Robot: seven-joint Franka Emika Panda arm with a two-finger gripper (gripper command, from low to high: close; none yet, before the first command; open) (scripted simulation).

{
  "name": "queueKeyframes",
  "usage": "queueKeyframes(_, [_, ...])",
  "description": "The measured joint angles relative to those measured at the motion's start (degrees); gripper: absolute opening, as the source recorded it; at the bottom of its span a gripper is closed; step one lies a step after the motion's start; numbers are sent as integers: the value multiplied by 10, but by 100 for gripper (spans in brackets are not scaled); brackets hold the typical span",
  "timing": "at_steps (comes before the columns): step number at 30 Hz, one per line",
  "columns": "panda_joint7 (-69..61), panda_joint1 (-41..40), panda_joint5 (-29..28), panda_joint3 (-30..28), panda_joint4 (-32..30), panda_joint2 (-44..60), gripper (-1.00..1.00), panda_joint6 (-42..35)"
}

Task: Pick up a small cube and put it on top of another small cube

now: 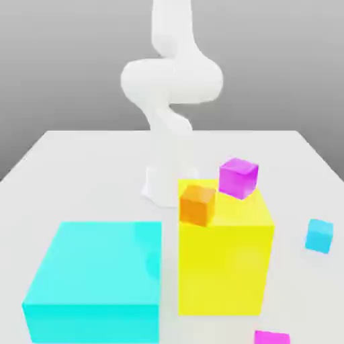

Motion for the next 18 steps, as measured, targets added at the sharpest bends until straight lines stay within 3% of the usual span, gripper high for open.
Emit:
queueKeyframes(11, [-50, 129, 5, 121, -94, 228, 0, 124])
queueKeyframes(18, [-52, 216, -33, 203, -153, 376, 0, 201])
